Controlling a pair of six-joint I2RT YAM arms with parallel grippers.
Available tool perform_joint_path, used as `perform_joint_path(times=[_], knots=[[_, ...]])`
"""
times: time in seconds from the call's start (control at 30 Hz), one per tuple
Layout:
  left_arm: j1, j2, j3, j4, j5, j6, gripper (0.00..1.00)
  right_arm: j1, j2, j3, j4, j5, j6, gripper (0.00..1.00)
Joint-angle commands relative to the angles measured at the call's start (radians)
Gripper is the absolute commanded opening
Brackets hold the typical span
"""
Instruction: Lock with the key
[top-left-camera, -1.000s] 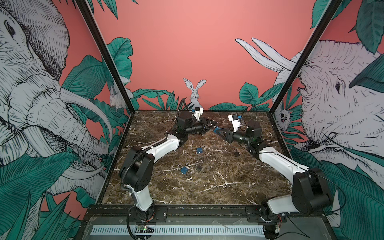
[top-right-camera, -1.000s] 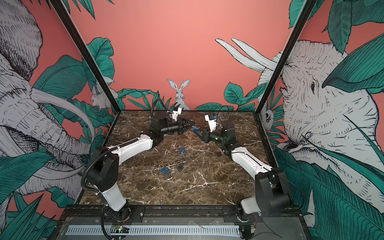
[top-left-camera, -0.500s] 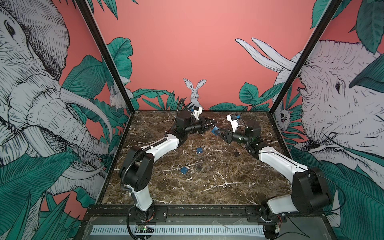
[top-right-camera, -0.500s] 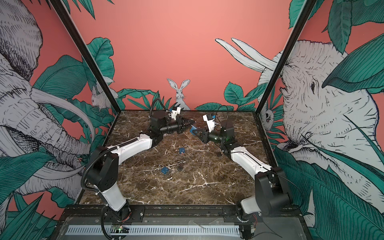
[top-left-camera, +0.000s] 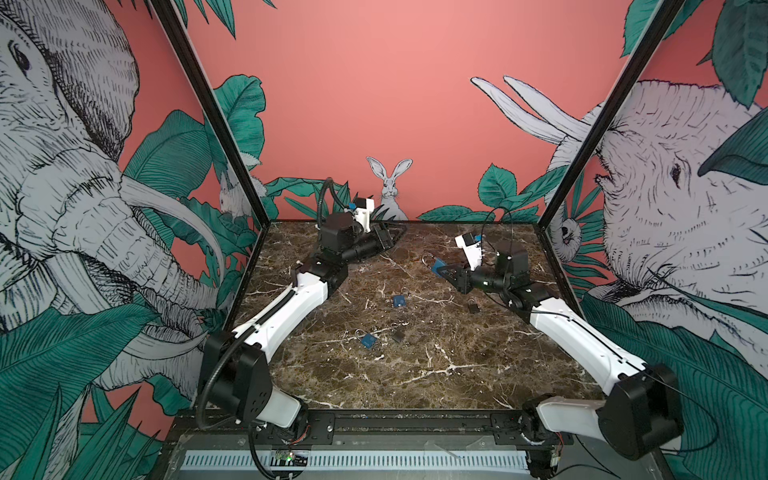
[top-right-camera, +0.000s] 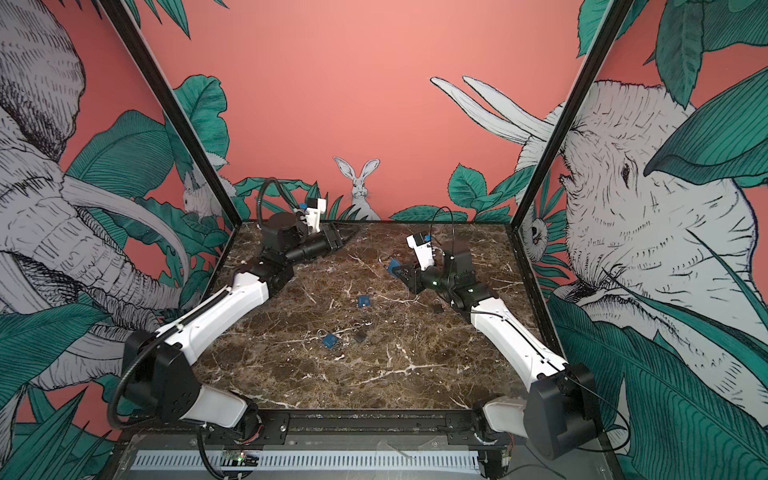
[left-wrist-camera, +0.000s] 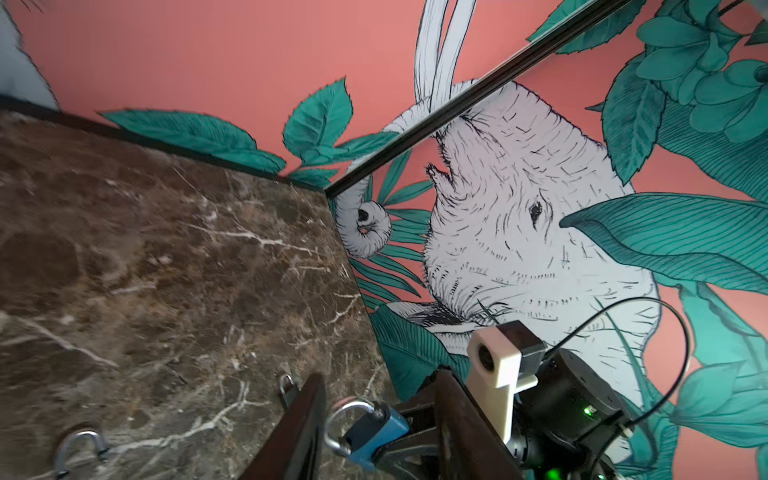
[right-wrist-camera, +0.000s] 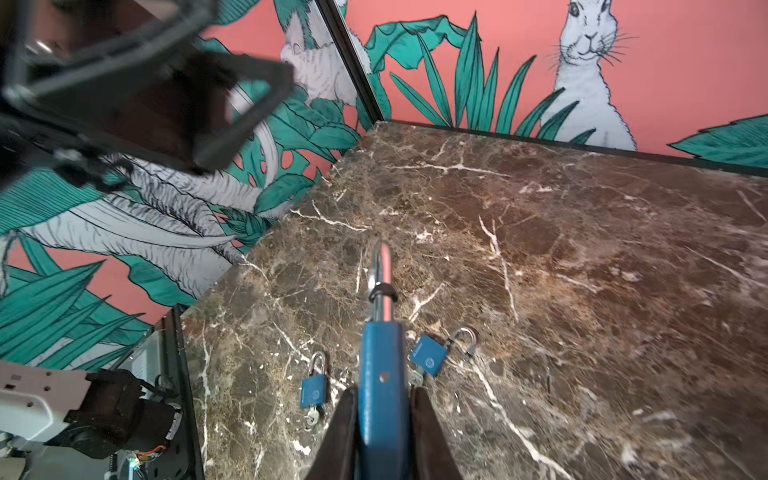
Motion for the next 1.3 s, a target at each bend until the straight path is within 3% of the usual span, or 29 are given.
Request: perform_joint_path(times=[0.0,0.27,0.4,0.57,0.73,0.9,1.07,1.27], knots=[[-0.011,-0.047,-0.011,-0.146,-0.038,0.213,0.42,0.026,-0.019,0.036,-0.079,0.021,-0.073,0.0],[-0.053,-0.068,-0.034,-0.121,0.138,0.343,0.44,0.043,-0.011,0.068,-0.069,-0.059,-0.04,0.0],[-0.054,-0.073,-0.061,-0.09,0.163,0.35,0.46,0.042,-0.012,0.097,-0.081,-0.138,-0.016,0.0],[-0.054,-0.063,-0.071,-0.1,0.203,0.386,0.34,0.043,-0.025,0.103,-0.087,-0.192,0.013,0.0],[-0.049,-0.05,-0.089,-0.083,0.196,0.363,0.36,0.042,-0.023,0.099,-0.073,-0.217,0.044,0.0],[-0.043,-0.028,-0.096,-0.073,0.215,0.348,0.45,0.041,-0.011,0.092,-0.018,-0.244,0.089,0.0],[-0.015,-0.014,-0.139,0.031,0.257,0.261,0.45,0.04,0.006,0.094,0.02,-0.254,0.12,0.0],[-0.007,-0.008,-0.169,0.098,0.272,0.216,0.36,0.041,0.025,0.088,0.083,-0.266,0.164,0.0]])
